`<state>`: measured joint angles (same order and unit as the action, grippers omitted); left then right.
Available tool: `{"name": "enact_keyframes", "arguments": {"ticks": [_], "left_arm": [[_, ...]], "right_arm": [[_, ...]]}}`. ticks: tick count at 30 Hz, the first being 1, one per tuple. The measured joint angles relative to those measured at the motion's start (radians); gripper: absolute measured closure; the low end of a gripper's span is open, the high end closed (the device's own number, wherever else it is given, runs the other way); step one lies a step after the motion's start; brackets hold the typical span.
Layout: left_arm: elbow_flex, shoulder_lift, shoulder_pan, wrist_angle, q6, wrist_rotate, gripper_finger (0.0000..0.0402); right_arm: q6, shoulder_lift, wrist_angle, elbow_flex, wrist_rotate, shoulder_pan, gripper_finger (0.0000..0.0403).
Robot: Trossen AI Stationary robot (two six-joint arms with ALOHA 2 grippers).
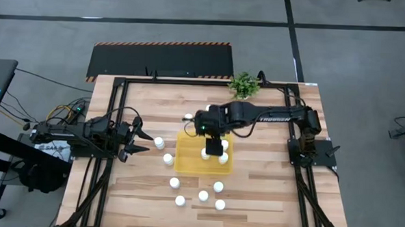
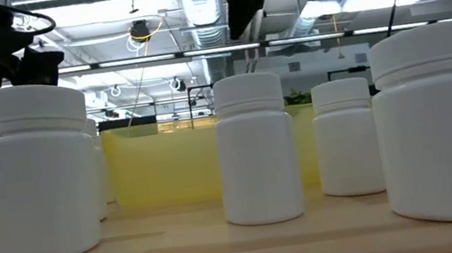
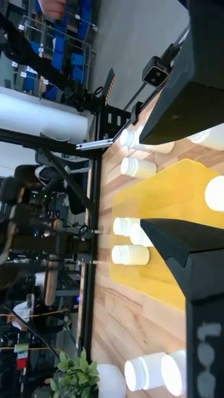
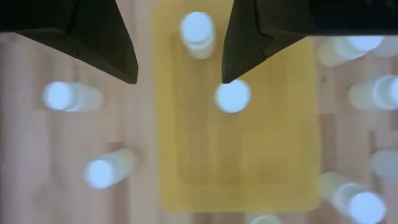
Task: Pick and place pill bottles into a basket
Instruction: Put the white pill bottle into the yellow bin
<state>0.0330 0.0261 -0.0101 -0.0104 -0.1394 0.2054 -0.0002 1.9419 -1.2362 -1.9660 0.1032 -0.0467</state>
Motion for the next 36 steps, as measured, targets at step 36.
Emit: {"name": "enact_keyframes", "arguments": {"ticks": [36], "left_arm": [[0.001, 0.000, 0.001, -0.012, 0.100, -0.030, 0.0208]], "right_arm": [[-0.392, 0.044, 0.156, 0.006, -0.170, 0.485, 0.0166]]}}
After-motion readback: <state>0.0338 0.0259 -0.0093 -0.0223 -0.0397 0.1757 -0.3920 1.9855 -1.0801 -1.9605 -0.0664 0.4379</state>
